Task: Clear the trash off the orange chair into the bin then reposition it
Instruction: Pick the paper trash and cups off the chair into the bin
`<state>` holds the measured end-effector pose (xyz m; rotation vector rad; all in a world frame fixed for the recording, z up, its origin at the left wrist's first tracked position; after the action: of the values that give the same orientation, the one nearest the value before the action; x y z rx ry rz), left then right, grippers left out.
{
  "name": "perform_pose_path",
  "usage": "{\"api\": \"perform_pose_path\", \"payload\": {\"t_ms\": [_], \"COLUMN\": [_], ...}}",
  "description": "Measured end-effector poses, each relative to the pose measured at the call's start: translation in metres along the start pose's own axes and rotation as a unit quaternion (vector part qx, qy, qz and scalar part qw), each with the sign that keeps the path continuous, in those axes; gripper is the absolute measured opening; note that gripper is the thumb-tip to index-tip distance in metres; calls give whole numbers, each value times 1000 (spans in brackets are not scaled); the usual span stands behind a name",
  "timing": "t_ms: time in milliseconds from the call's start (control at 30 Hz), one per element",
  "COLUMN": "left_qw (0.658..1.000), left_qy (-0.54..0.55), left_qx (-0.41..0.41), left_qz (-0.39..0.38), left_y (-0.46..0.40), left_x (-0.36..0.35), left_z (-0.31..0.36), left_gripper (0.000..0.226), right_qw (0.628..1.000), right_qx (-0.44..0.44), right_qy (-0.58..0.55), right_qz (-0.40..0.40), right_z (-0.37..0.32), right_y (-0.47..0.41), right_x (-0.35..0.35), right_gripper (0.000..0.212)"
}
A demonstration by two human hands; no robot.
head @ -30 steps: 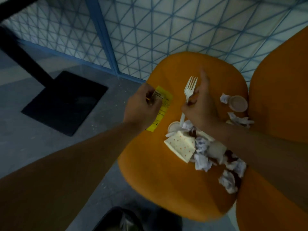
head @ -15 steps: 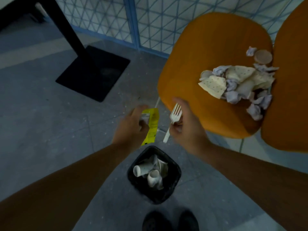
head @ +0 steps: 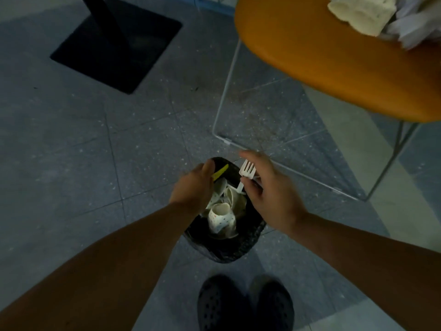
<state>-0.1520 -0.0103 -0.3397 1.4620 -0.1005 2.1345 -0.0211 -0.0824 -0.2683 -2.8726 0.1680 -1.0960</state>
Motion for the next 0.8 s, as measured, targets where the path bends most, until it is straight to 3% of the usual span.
{"api": "perform_pose_path", "payload": {"t_ms": [200, 300, 400, 633, 800], "left_qw": [997, 998, 998, 995, 992], "left_qy": [-11, 17, 38, 97, 113], "left_qx": [69, 61, 44, 2, -25], "left_qz": [-20, -27, -13, 36, 55], "left_y": [-5, -5, -4, -1, -4], "left_x": [-35, -22, 6, 70, 129], "left_z": [-21, -21, -19, 11, 54], "left_gripper": [15, 30, 28, 22, 16], "right_qw": [996, 989, 975, 971, 982], "right_qx": [44, 26, 13, -13, -11], "right_qy": [72, 137, 191, 170, 128], "right_qz": [15, -59, -114, -165, -140], "right_z": [15, 30, 38, 20, -23], "right_y": [2, -2, 1, 6, -21], "right_x": [-29, -58, -70, -38, 24], "right_gripper": [55, 65, 70, 58, 46]}}
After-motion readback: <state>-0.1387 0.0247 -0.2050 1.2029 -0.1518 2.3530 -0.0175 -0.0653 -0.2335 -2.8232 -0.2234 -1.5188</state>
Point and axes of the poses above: each hand's wrist, its own y-axis away from the middle knuckle, its own x-axis out of the back of the hand, z = x × y, the point moved 9 cm from there along -y, towards the middle knuckle, and after that the axes turned 1 degree about z, right-handed, at the moved point
